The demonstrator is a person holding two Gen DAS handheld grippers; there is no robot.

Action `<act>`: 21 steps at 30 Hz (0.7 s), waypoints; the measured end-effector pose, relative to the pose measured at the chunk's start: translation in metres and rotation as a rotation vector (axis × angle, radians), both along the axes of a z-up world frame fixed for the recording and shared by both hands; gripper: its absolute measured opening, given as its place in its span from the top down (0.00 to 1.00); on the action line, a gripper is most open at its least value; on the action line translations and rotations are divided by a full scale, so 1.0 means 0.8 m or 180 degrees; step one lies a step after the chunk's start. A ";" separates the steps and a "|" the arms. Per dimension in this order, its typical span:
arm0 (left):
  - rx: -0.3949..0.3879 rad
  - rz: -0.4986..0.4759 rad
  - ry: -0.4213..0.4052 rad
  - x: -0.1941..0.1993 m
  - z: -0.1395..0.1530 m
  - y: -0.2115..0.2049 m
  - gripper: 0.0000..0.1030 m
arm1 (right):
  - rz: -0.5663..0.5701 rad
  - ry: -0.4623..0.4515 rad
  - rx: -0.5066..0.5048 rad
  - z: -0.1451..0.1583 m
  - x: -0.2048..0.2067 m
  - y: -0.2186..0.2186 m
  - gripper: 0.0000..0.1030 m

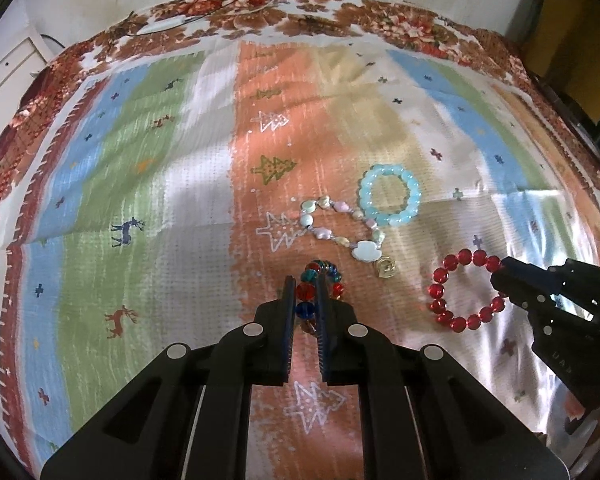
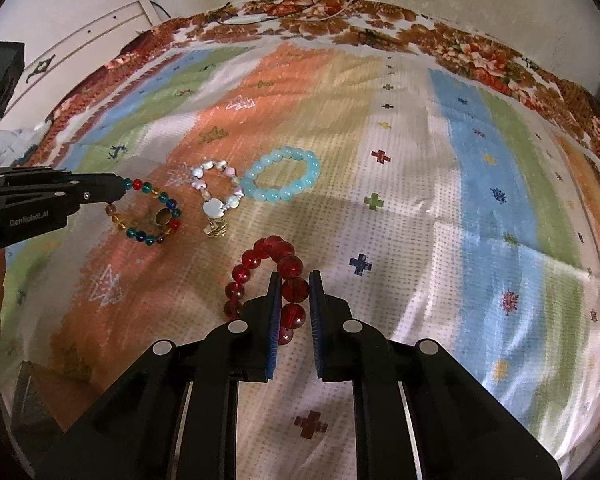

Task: Organize jewelry
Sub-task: 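Grasp the multicolour bead bracelet with the left gripper while the right grasps the red bead bracelet, then carry the multicolour bracelet with the left gripper while the right carries the red bracelet toward the tin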

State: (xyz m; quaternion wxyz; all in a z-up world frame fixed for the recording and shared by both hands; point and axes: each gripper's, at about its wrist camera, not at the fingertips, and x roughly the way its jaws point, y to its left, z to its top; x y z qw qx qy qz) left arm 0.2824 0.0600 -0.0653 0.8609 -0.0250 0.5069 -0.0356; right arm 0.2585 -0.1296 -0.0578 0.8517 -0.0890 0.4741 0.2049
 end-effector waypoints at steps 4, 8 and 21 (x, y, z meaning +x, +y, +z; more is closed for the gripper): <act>-0.0043 0.0027 -0.0037 -0.003 0.007 0.002 0.91 | -0.0023 -0.0024 0.0033 0.005 -0.003 -0.003 0.86; -0.0084 0.0047 -0.0075 -0.007 0.014 0.004 0.91 | -0.0034 -0.0056 0.0077 0.012 -0.006 -0.007 0.86; -0.0152 0.0098 -0.0157 -0.016 0.029 0.011 0.91 | -0.0054 -0.0101 0.0125 0.023 -0.014 -0.013 0.86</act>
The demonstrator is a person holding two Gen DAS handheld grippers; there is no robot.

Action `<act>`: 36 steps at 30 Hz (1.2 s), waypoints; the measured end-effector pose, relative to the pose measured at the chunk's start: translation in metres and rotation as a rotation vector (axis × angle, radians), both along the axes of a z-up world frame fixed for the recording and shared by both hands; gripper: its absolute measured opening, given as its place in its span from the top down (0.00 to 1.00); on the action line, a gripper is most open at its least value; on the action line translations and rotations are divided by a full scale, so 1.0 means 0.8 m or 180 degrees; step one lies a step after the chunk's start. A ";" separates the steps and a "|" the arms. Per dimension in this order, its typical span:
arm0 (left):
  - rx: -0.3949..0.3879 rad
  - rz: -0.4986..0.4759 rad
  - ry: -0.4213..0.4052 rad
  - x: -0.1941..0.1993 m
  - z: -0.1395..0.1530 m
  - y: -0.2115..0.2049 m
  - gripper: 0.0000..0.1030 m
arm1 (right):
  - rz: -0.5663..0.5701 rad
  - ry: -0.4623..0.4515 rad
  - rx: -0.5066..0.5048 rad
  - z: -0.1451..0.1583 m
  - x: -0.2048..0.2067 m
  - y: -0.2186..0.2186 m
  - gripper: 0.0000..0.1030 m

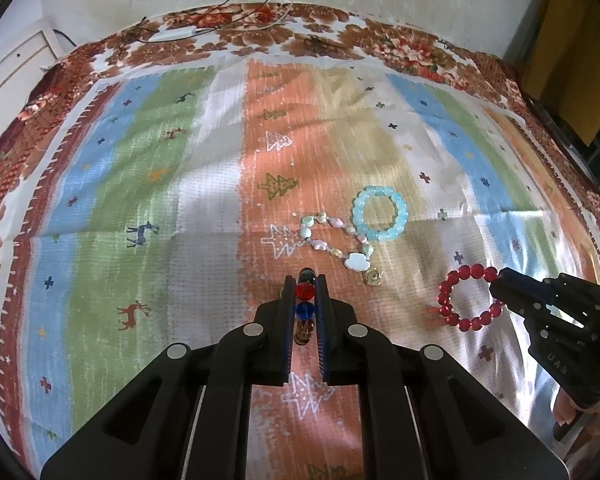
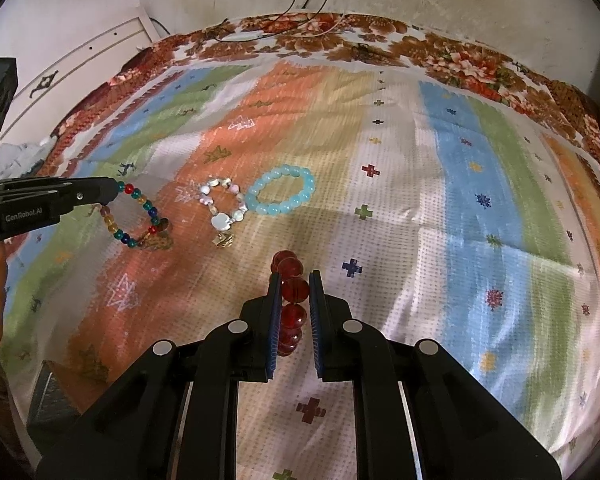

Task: Organize jewelry
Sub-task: 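Carry the multicolour bracelet with the left gripper while the right carries the red bracelet toward the tin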

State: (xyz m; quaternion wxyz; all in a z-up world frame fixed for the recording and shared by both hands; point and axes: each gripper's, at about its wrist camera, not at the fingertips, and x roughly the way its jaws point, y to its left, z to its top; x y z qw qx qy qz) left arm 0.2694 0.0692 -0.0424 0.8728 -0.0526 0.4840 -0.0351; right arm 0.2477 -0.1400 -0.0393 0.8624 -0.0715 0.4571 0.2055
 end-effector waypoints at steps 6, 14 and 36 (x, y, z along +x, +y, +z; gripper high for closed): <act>-0.0020 0.0007 -0.0020 -0.008 0.005 0.000 0.91 | 0.0005 -0.0018 0.0006 0.004 -0.006 0.000 0.86; -0.0035 -0.0001 -0.0079 -0.026 0.017 -0.006 0.91 | 0.0018 -0.0081 0.0033 0.017 -0.021 0.001 0.86; -0.0196 -0.0059 -0.0350 -0.104 0.054 -0.028 0.91 | 0.0115 -0.0429 0.0297 0.068 -0.096 -0.008 0.86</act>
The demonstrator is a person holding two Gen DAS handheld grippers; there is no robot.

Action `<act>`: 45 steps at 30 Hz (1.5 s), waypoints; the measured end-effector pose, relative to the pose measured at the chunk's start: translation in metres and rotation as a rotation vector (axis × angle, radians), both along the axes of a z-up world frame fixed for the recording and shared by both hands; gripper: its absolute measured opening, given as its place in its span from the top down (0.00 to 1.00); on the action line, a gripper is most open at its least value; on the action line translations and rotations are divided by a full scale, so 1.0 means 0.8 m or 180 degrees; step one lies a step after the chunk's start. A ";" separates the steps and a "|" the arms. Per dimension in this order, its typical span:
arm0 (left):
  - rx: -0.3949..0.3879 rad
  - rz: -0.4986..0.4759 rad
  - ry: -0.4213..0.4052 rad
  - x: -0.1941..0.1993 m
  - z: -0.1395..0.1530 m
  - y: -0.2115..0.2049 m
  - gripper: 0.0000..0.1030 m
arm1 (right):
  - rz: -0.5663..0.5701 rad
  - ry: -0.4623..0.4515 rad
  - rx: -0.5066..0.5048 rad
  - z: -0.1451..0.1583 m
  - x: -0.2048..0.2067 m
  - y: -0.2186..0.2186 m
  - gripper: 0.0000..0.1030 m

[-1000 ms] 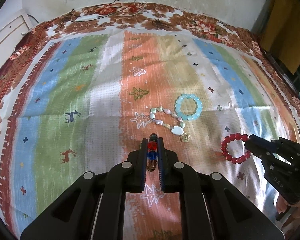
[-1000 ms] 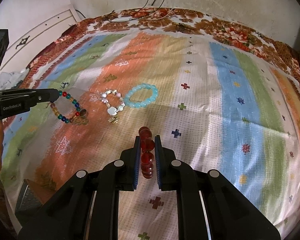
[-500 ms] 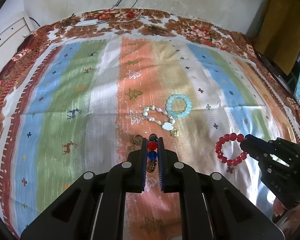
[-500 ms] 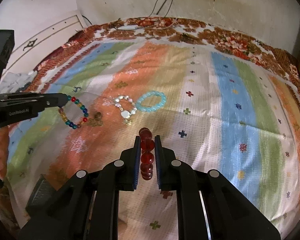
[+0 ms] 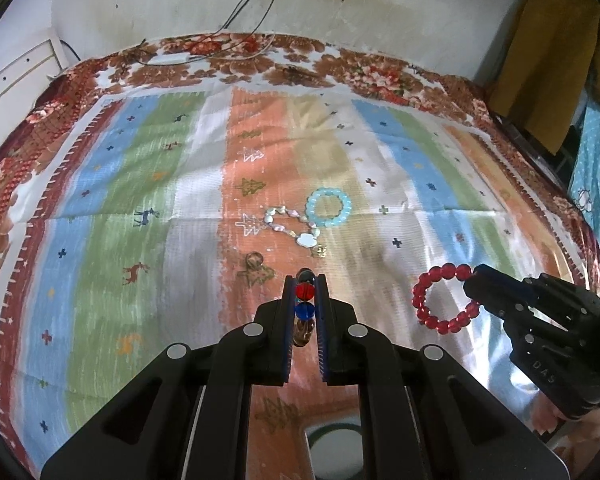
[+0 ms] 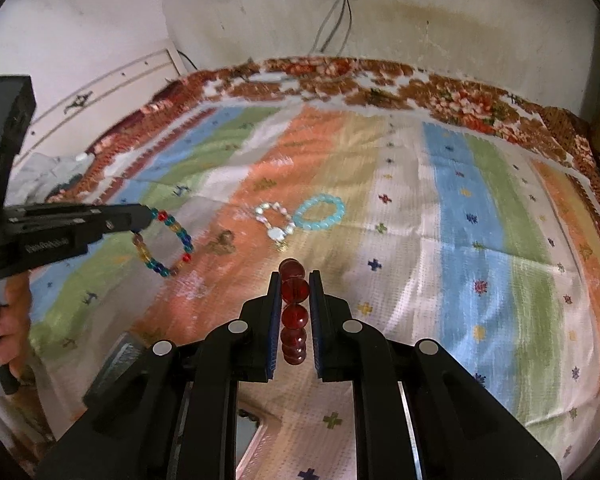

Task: Organize jewelry
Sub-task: 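Carry the multicolour bracelet with the left gripper while the right carries the red bracelet toward the tin, then lower both bracelets into the silver tin and open both grippers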

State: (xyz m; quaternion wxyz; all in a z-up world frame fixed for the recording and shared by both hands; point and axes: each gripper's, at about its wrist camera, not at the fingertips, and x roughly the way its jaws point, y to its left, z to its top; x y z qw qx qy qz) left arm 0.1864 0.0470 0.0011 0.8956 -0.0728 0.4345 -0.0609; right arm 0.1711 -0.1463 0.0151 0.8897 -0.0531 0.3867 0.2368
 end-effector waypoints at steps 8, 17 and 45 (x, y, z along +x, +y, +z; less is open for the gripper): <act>-0.0099 -0.0052 -0.0153 -0.034 0.018 -0.007 0.91 | 0.0014 -0.0113 0.0082 0.015 -0.021 -0.005 0.86; -0.0129 -0.0152 -0.0225 -0.059 0.024 -0.015 0.91 | 0.0033 -0.0174 0.0138 0.022 -0.038 -0.014 0.86; -0.0157 -0.0353 -0.0254 -0.142 0.013 -0.037 0.91 | 0.0342 -0.0125 0.0202 0.023 -0.108 -0.011 0.86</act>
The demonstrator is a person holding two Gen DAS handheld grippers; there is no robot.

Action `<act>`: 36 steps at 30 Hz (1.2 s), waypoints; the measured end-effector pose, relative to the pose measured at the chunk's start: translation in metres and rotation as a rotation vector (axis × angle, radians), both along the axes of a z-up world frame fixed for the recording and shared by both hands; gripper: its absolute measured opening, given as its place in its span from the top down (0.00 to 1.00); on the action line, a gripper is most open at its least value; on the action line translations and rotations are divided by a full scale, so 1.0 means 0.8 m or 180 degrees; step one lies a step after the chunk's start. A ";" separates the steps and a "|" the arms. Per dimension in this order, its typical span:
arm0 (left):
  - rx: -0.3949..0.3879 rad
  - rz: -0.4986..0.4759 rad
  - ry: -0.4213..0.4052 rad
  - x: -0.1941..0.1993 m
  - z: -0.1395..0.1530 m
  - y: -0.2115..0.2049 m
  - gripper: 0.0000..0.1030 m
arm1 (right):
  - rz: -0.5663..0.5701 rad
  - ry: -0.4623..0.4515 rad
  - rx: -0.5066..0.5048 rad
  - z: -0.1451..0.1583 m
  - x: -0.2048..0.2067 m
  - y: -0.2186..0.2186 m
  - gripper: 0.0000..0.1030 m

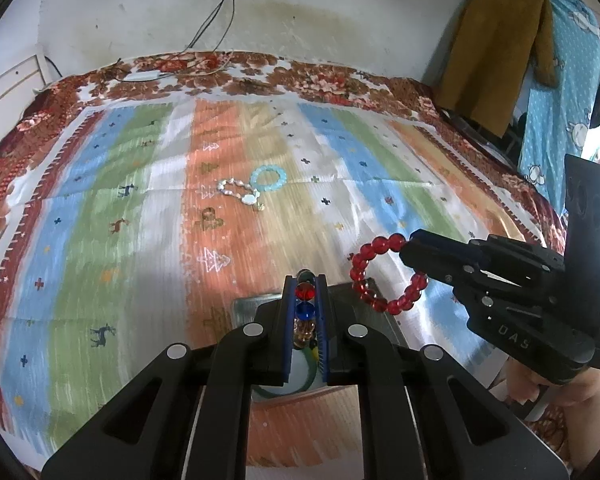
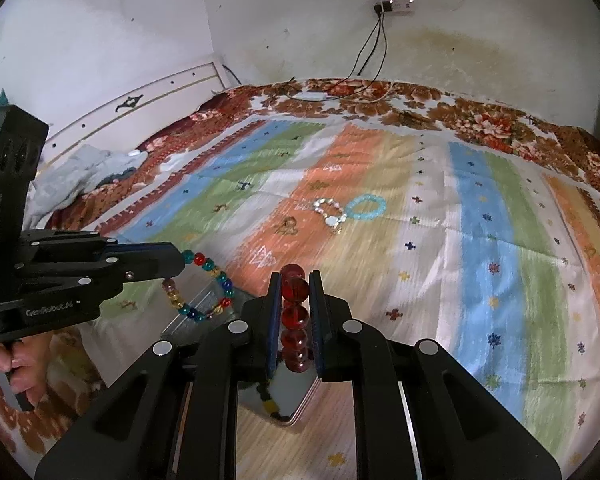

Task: Organize jewelry
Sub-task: 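Lower both bracelets into the silver tin and open both grippers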

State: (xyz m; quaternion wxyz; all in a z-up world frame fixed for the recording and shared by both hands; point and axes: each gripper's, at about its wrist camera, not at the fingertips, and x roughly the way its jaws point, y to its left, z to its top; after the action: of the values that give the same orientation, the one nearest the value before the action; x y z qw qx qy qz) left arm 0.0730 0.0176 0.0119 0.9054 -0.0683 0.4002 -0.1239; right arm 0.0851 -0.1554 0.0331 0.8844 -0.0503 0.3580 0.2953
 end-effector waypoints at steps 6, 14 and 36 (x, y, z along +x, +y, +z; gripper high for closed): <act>-0.0005 -0.0077 0.0109 -0.003 -0.007 -0.007 0.91 | 0.0076 0.0085 -0.0002 -0.008 -0.008 0.001 0.86; 0.0057 0.0185 0.0144 0.002 -0.010 0.008 0.68 | -0.0132 0.0047 -0.0021 -0.007 -0.004 -0.009 0.67; 0.0415 0.0527 0.0112 0.052 -0.016 0.033 0.34 | -0.0281 0.0097 -0.0189 -0.026 0.041 -0.001 0.41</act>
State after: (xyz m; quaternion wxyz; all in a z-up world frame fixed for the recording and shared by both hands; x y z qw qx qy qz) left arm 0.1148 0.0439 -0.0005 0.9080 -0.0442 0.4162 -0.0211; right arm 0.1181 -0.1566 0.0127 0.8891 -0.0562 0.3819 0.2460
